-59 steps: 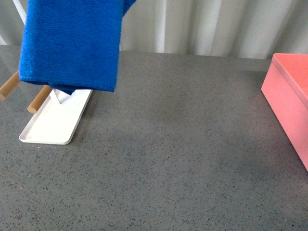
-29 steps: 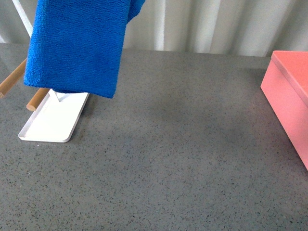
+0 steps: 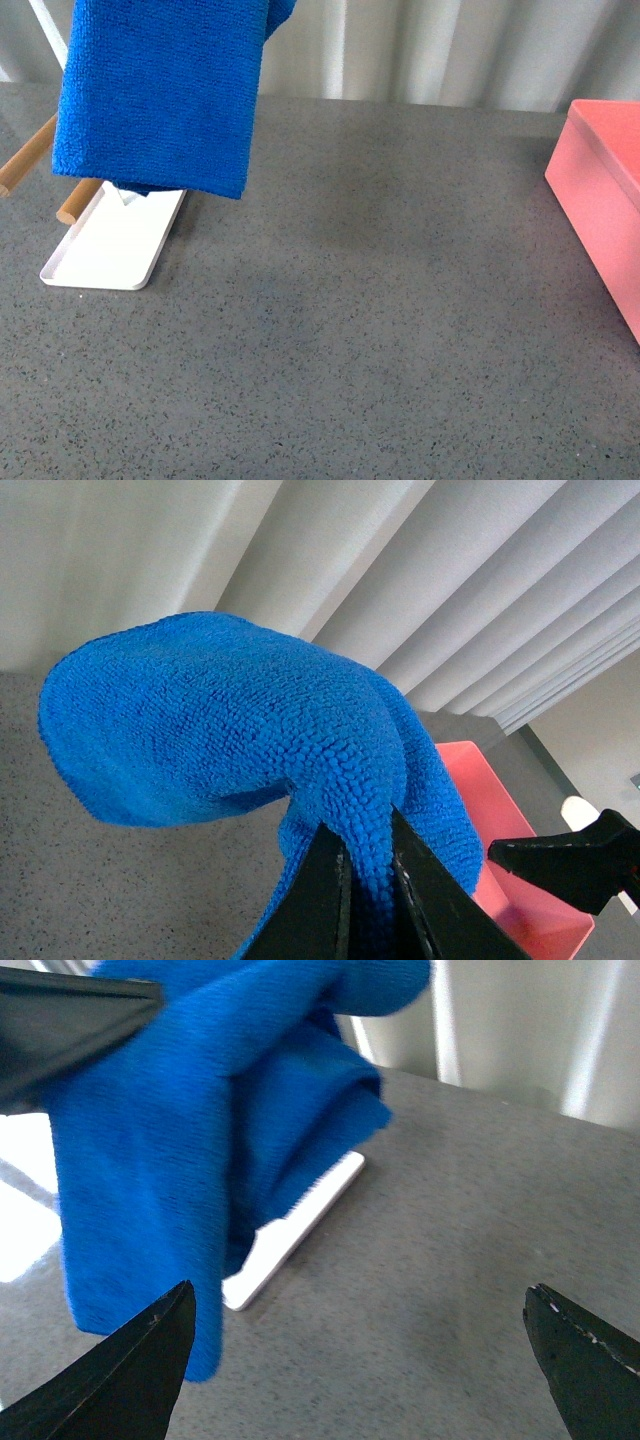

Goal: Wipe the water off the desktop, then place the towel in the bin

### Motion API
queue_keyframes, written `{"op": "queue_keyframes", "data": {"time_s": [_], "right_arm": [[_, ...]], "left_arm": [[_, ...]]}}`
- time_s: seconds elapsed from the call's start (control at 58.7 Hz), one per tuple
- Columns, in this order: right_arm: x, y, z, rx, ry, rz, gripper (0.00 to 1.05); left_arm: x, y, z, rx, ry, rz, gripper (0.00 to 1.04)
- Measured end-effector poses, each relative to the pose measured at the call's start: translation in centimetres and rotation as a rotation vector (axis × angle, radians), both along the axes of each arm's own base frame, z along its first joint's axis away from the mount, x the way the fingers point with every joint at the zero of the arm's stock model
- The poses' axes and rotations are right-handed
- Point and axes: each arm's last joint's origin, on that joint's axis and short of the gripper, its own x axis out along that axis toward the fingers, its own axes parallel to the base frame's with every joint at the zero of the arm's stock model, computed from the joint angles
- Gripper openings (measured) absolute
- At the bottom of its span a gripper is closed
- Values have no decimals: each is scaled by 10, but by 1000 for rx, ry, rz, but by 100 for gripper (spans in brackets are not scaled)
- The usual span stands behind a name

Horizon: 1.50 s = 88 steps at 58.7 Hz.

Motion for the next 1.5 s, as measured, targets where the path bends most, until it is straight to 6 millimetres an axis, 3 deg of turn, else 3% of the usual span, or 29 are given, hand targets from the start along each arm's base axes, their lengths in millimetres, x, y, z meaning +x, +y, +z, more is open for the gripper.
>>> {"op": "queue_keyframes", "data": {"time_s": [0.307,0.613,1.056,1.175,1.499], "right_arm": [[20,41,-25,-16,76,34,98],[24,75,-32,20,39,155,98],[40,102,-41,12,-24,146,97],[41,103,-38,20,-34,125,75],[43,103,-36,22,-50,75,31]], "left_arm": [[0,0,0,0,0,0,4],[0,0,0,0,0,0,4],[0,0,0,0,0,0,4],[0,0,0,0,0,1,4],[0,0,0,0,0,0,4]]}}
